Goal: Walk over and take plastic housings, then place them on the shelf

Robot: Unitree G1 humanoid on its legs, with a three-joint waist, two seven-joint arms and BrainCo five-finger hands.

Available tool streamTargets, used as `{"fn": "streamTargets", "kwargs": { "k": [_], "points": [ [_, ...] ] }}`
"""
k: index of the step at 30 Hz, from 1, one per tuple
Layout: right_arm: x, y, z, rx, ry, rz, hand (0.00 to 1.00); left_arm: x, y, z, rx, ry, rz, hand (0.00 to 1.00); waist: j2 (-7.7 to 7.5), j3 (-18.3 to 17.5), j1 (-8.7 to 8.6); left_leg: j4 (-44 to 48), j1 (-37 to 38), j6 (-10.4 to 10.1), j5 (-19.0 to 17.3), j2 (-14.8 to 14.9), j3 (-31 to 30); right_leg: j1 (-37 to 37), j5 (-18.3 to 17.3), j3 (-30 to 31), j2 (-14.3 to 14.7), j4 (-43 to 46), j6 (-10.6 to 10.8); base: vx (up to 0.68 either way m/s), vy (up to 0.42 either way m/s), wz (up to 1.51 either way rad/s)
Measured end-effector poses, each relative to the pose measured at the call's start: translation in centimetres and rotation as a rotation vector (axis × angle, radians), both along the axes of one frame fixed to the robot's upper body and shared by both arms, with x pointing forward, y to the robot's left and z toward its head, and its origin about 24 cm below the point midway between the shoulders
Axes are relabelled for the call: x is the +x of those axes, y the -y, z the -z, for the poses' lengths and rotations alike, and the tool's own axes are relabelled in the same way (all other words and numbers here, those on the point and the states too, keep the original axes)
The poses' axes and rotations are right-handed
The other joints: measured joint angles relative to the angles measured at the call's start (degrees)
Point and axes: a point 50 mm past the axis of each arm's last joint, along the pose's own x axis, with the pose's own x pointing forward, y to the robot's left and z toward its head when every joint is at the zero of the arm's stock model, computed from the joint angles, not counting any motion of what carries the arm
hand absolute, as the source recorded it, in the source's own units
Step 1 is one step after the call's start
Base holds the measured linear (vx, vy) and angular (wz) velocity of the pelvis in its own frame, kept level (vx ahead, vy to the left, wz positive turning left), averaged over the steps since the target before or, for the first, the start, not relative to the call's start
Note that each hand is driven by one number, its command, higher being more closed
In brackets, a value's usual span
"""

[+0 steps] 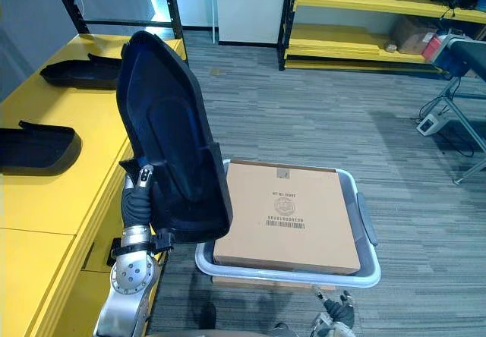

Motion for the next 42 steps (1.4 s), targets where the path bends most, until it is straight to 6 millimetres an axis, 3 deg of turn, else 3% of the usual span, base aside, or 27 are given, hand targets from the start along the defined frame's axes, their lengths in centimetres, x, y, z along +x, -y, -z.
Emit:
{"fn": "streamTargets", "kwargs": {
  "k": [5, 10, 11, 12, 14, 15, 17, 18, 19, 20, 23, 25, 27, 28, 29, 30, 31, 32, 33, 35, 37, 39, 40, 42],
  "points": [
    [0.3, -1.5, 0.3, 0.009, -0.021, -0.102, 0.0, -0.1, 0.3, -0.4, -0.012, 0.013, 0.018, 1.0, 0.08, 0.19, 0.53, 2.58, -1.58, -0.71, 0.56, -0.87, -4.5, 1.42, -3.13, -7.1, -1.22, 4.33, 0.39, 0.0, -0.037, 0.7],
    [0.2, -1.7, 0.3, -0.019, -0.033, -0.126, 0.0, -0.2, 1.6, -1.1, -0.054, 0.042, 0.059, 1.0, 0.58, 2.35, 1.88, 7.82, -5.9, -2.02, -0.12, -3.0, -10.44, 2.15, -7.63, -15.37, -3.23, 10.76, -0.02, -0.03, -0.054, 0.95],
    [0.2, -1.7, 0.3, -0.027, -0.033, -0.144, 0.0, -0.2, 1.6, -1.3, -0.06, 0.054, 0.062, 1.0, 1.35, 3.09, 1.53, 8.33, -7.9, -1.43, -2.52, -1.29, -3.99, 2.47, -8.16, -17.93, -2.89, 11.21, 0.08, -0.15, -0.042, 0.72],
    [0.1, -1.6, 0.2, -0.032, -0.035, -0.144, 0.0, -0.1, 1.7, -1.4, -0.062, 0.061, 0.069, 1.0, 0.68, 3.01, 1.44, 9.15, -8.33, -0.48, -3.55, 0.01, 0.24, 2.77, -8.13, -19.01, -2.92, 11.21, 0.01, -0.15, -0.038, 0.94],
    [-0.5, -0.9, 0.2, -0.061, -0.054, -0.143, 0.0, -0.2, 2.0, -1.5, -0.071, 0.067, 0.077, 1.0, 1.59, 3.7, 1.73, 12.82, -10.68, 1.27, -4.8, 6.62, 18.47, 3.99, -8.13, -22.9, -3.16, 10.91, -0.01, -0.09, 0.016, 0.79],
    [-0.6, -0.8, 0.2, -0.067, -0.057, -0.139, 0.0, -0.2, 2.1, -1.5, -0.073, 0.068, 0.081, 1.0, 1.63, 3.77, 1.65, 14.29, -11.0, 1.71, -5.06, 8.24, 22.46, 4.18, -8.12, -23.66, -3.33, 10.85, 0.0, -0.07, 0.053, 0.63],
    [-1.2, 0.0, 0.1, -0.097, -0.079, -0.129, 0.0, -0.2, 2.3, -1.6, -0.085, 0.073, 0.091, 1.0, 1.69, 3.71, 1.71, 26.0, -13.16, 5.69, -7.81, 13.36, 31.56, 4.22, -8.18, -25.49, -5.44, 12.43, 0.14, -0.01, 0.103, 0.37],
    [-1.3, 0.3, 0.1, -0.108, -0.084, -0.127, 0.0, -0.2, 2.4, -1.6, -0.088, 0.073, 0.097, 1.0, 2.0, 3.53, 1.62, 28.96, -13.44, 5.58, -9.41, 14.06, 32.17, 4.24, -8.25, -25.62, -5.93, 12.99, 0.46, 0.02, 0.168, 0.22],
    [-1.6, 1.2, -0.1, -0.134, -0.093, -0.114, 0.0, 0.2, 2.9, -1.6, -0.092, 0.08, 0.124, 1.0, 2.93, 3.48, 1.39, 30.18, -13.84, 3.63, -11.29, 13.73, 32.68, 4.3, -8.49, -25.78, -6.13, 14.34, 1.05, 0.01, 0.187, 0.41],
    [-1.8, 1.7, 0.0, -0.15, -0.11, -0.104, 0.0, 0.7, 3.4, -1.7, -0.074, 0.088, 0.164, 1.0, 2.39, 3.34, 1.03, 28.45, -14.02, 2.88, -11.69, 11.9, 31.32, 4.13, -8.89, -26.12, -7.2, 14.42, 1.09, 0.0, 0.189, 0.55],
    [-2.3, 2.6, 0.3, -0.162, -0.142, -0.073, 0.0, 1.5, 4.1, -1.1, -0.058, 0.071, 0.212, 1.0, 1.75, 2.9, -0.42, 22.32, -13.98, 3.22, -9.2, 6.51, 28.4, 4.28, -8.24, -26.17, -7.29, 11.09, 0.15, -0.01, 0.162, 0.77],
    [-3.0, 3.2, 0.4, -0.175, -0.173, -0.063, 0.0, 1.8, 4.7, -1.1, -0.057, 0.071, 0.241, 1.0, 1.71, 2.89, -0.56, 22.6, -15.16, 3.49, -8.99, 4.65, 26.47, 4.27, -8.09, -26.62, -7.65, 11.17, -0.08, 0.04, 0.158, 0.72],
    [-3.6, 3.8, 0.5, -0.18, -0.195, -0.032, 0.0, 2.1, 5.1, -1.1, -0.054, 0.069, 0.263, 1.0, 1.55, 2.93, -0.45, 25.84, -16.34, 4.43, -10.69, 3.23, 24.86, 4.56, -9.45, -27.64, -9.55, 15.28, -2.5, 0.06, 0.125, 0.46],
    [-4.0, 4.0, 0.5, -0.184, -0.208, -0.025, 0.0, 2.2, 5.3, -1.1, -0.049, 0.068, 0.275, 1.0, 1.62, 2.99, -0.47, 26.38, -16.16, 4.93, -11.47, 2.8, 24.4, 4.65, -10.29, -26.31, -10.5, 18.31, -6.21, 0.06, 0.087, 0.4],
    [-4.7, 4.3, 0.6, -0.187, -0.24, -0.024, 0.0, 2.3, 5.6, -0.9, -0.046, 0.059, 0.293, 1.0, 1.8, 3.08, -0.62, 25.92, -14.6, 5.23, -12.04, 1.95, 23.34, 2.6, -9.11, -20.35, -12.08, 24.99, -13.37, 0.09, 0.106, 0.56],
    [-5.5, 4.3, 0.7, -0.179, -0.271, -0.026, 0.0, 2.2, 5.9, -0.6, -0.042, 0.048, 0.306, 1.0, 2.56, 3.41, -1.11, 25.0, -12.54, 5.28, -12.17, 2.09, 21.61, -0.96, -9.27, -9.55, -10.84, 30.41, -13.62, 0.08, 0.072, 0.64],
    [-5.6, 4.0, 0.8, -0.167, -0.275, -0.03, 0.0, 2.2, 5.9, -0.6, -0.04, 0.048, 0.306, 1.0, 3.07, 3.69, -1.63, 24.51, -11.8, 5.22, -12.12, 1.98, 20.34, -2.12, -11.07, -4.43, -8.57, 30.73, -11.28, 0.09, 0.053, 0.71],
    [-5.4, 3.1, 1.1, -0.142, -0.274, -0.046, 0.0, 2.3, 5.9, -0.7, -0.04, 0.054, 0.303, 1.0, 2.74, 3.6, -1.73, 22.03, -10.28, 5.23, -11.23, 1.39, 18.32, -5.48, -14.42, 3.16, -4.25, 30.86, -9.63, 0.05, -0.002, 0.66],
    [-5.3, 2.4, 1.2, -0.125, -0.271, -0.056, 0.0, 2.4, 5.9, -0.9, -0.042, 0.063, 0.299, 1.0, 2.63, 3.56, -1.7, 19.57, -9.24, 4.85, -10.02, 0.89, 16.87, -9.03, -15.92, 8.41, -0.78, 30.59, -8.97, 0.04, -0.013, 0.61],
    [-5.8, 1.6, 1.3, -0.109, -0.277, -0.065, 0.0, 2.6, 6.1, -1.3, -0.047, 0.08, 0.294, 1.0, 2.66, 3.6, -2.08, 16.91, -8.4, 4.42, -7.6, -0.26, 13.39, -13.3, -16.68, 14.7, 4.45, 29.92, -7.79, 0.02, -0.047, 0.71],
    [-6.9, 1.1, 1.4, -0.098, -0.299, -0.069, 0.0, 2.6, 6.3, -1.4, -0.064, 0.087, 0.293, 1.0, 2.04, 3.69, -3.03, 15.87, -8.04, 3.63, -7.08, -2.18, 9.74, -15.8, -17.01, 20.86, 7.14, 29.59, -6.38, 0.01, -0.126, 1.26],
    [-7.5, 0.5, 1.4, -0.082, -0.316, -0.1, 0.0, 2.3, 6.6, -1.4, -0.093, 0.086, 0.29, 1.0, 0.78, 3.74, -2.9, 15.12, -8.1, 3.58, -7.11, -4.94, 7.17, -14.85, -17.36, 22.53, 6.12, 25.7, -5.3, -0.01, -0.154, 1.37],
    [-6.2, 0.0, 1.4, -0.07, -0.281, -0.147, 0.0, 2.1, 6.8, -1.2, -0.114, 0.076, 0.286, 1.0, -0.14, 3.82, -2.91, 14.05, -7.4, 3.26, -6.77, -6.07, 5.27, -14.79, -16.0, 20.47, 4.02, 24.46, -4.94, 0.04, -0.165, 1.42],
    [-4.0, 0.5, 0.6, -0.099, -0.189, -0.174, 0.0, 1.6, 7.0, -1.1, -0.12, 0.069, 0.303, 1.0, 2.09, 3.82, -1.63, 24.41, -10.88, 3.08, -7.69, -4.51, 5.53, -13.78, -13.87, 14.33, 2.9, 21.93, -5.91, 0.05, -0.116, 1.21]
  ]
}}
